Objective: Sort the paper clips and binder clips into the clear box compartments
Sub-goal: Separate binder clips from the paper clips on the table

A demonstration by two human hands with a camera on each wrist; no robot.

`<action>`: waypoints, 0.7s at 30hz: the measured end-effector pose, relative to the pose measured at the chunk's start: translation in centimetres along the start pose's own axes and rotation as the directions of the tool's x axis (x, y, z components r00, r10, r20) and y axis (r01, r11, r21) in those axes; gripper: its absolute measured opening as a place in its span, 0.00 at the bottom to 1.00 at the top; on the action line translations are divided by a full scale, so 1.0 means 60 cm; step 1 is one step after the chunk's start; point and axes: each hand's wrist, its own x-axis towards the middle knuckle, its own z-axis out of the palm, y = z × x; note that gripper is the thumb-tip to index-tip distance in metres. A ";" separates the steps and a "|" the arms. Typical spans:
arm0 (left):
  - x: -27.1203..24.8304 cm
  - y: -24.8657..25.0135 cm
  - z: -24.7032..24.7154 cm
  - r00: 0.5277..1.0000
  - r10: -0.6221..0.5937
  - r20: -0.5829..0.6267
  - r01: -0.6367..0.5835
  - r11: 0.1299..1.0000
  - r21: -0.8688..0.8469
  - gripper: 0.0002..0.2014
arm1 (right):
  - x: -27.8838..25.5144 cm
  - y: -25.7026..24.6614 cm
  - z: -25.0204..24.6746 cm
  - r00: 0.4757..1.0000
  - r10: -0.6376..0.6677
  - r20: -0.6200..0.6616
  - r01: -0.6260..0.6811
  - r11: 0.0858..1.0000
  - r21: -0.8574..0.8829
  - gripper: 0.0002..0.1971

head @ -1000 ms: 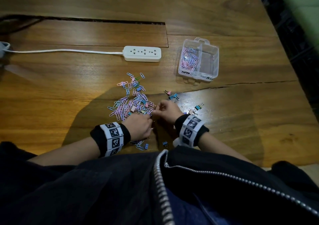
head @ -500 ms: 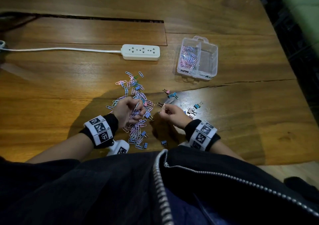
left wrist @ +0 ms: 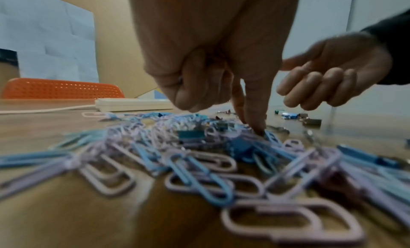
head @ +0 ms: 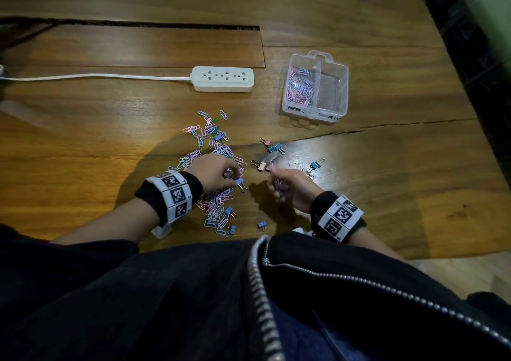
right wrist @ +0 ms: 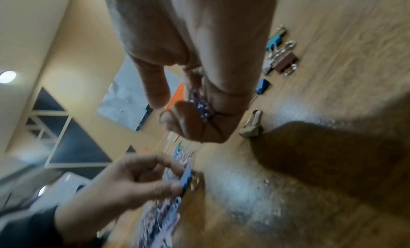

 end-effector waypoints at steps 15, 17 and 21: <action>-0.068 -0.027 0.010 0.950 0.043 0.310 -0.128 0.957 0.261 0.42 | 0.038 0.032 0.093 0.951 -0.239 0.195 0.268 0.331 -0.905 0.18; -0.073 -0.024 0.022 0.961 0.073 0.268 -0.157 0.940 0.304 0.48 | 0.042 0.033 0.090 0.955 -0.240 0.175 0.245 0.302 -0.921 0.16; -0.075 -0.014 0.037 0.973 0.105 0.204 -0.154 0.958 0.241 0.45 | 0.035 0.023 0.060 0.958 -0.275 0.087 0.173 0.306 -0.936 0.07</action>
